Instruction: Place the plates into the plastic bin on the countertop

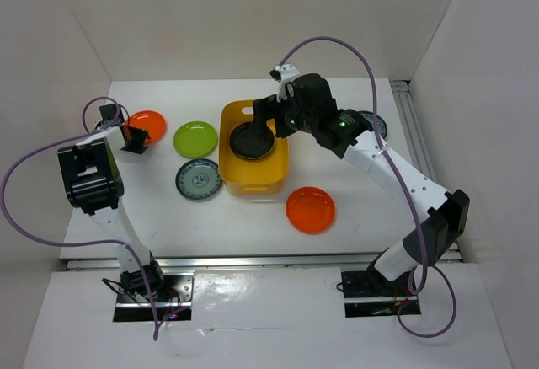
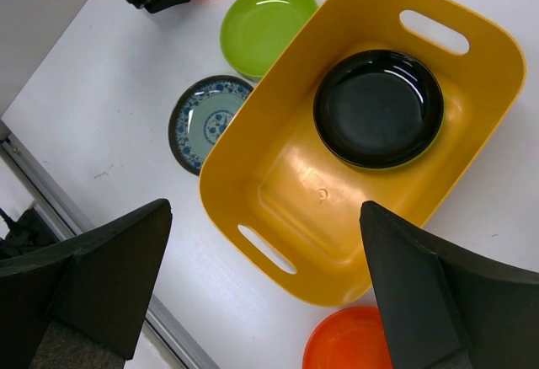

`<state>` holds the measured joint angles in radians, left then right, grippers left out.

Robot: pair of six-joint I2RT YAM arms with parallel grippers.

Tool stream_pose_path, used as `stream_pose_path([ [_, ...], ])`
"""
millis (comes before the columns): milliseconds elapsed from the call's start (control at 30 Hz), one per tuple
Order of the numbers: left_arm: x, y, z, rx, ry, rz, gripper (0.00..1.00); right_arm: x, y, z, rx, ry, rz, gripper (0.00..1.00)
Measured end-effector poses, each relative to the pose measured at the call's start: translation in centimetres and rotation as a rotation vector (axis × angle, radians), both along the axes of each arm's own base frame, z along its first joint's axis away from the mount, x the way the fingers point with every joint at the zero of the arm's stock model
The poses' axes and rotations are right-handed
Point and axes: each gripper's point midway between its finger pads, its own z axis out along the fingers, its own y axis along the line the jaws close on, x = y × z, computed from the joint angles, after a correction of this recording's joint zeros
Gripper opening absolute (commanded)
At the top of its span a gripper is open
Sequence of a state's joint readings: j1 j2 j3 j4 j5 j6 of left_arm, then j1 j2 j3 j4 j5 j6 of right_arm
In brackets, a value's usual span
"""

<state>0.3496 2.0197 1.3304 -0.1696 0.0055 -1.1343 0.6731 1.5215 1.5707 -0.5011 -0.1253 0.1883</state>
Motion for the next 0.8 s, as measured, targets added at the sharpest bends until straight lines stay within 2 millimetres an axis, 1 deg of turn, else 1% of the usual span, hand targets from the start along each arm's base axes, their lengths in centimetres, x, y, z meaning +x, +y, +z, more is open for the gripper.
stream_pose_path([
  [133,-0.1,0.1,-0.4,0.001,0.018,0.028,0.33,-0.2,0.0,0.3,0.005,-0.003,0.004,1.00],
  [200,0.1,0.2,-0.6,-0.001,0.028,0.035,0.24,-0.2,0.0,0.5,0.007,-0.006,0.004,1.00],
  [267,0.8,0.3,-0.6,-0.010,0.024,0.045,0.21,-0.1,0.0,0.8,0.011,-0.012,0.004,1.00],
  [300,1.1,0.4,-0.6,-0.012,0.021,0.049,0.21,-0.1,0.0,1.0,0.015,-0.016,0.004,1.00],
  [333,1.4,0.5,-0.6,-0.012,0.022,0.050,0.10,-0.1,0.1,1.3,0.018,-0.021,0.004,1.00],
  [367,1.6,0.5,-0.6,-0.014,0.023,0.049,0.04,0.0,0.1,1.5,0.020,-0.024,0.004,1.00],
  [433,1.9,0.6,-0.6,-0.017,0.028,0.050,0.03,0.0,0.1,1.6,0.023,-0.027,0.004,1.00],
  [467,2.0,0.6,-0.6,-0.019,0.028,0.051,0.00,0.0,0.1,1.7,0.024,-0.028,0.003,1.00],
  [667,2.6,0.9,-0.4,-0.025,0.030,0.043,0.00,0.0,0.0,1.7,0.023,-0.028,0.001,1.00],
  [800,2.6,0.8,0.4,-0.003,0.004,0.009,0.00,0.3,-0.3,1.6,0.012,-0.036,-0.019,1.00],
])
